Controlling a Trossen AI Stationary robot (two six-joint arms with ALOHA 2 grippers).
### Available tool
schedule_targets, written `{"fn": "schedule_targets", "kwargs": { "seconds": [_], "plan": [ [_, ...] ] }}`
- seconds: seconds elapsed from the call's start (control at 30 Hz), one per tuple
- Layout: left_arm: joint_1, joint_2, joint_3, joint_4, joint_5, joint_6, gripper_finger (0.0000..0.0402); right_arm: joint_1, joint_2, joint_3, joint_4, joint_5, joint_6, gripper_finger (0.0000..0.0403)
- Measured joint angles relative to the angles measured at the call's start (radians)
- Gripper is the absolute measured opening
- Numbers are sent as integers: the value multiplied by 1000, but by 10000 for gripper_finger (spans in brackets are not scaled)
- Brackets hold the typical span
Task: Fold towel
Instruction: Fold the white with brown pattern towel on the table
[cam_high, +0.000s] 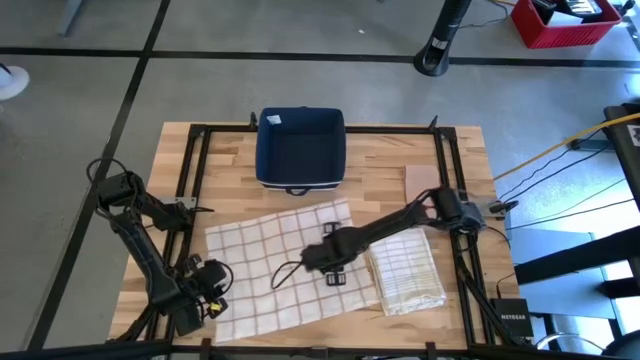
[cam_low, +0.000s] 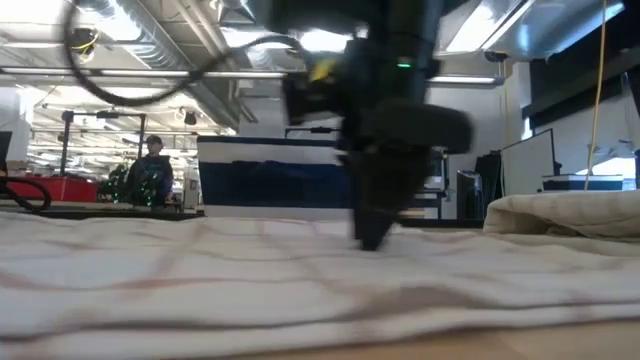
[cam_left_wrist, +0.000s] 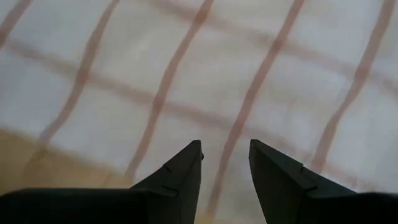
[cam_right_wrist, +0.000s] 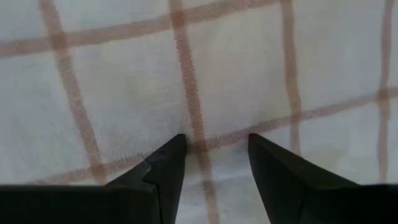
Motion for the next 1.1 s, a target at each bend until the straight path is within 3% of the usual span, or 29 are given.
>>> {"fn": "schedule_targets", "kwargs": {
  "seconds": [0.27,0.53,0.73,0.9,1.1],
  "plan": [
    [10,0,0,-8,1,17,127,22,-97,-150,-1,-9,328,179],
    [37,-12,67,39,-20,134,127,117,-135,-85,7,46,263,179],
    [33,7,9,101,-19,124,127,183,-149,-124,41,183,254,179],
    [28,42,-24,138,120,103,127,199,-142,-241,121,158,304,179],
    [1,38,-22,127,185,108,127,199,-150,-302,141,128,363,179]
  ]
}}
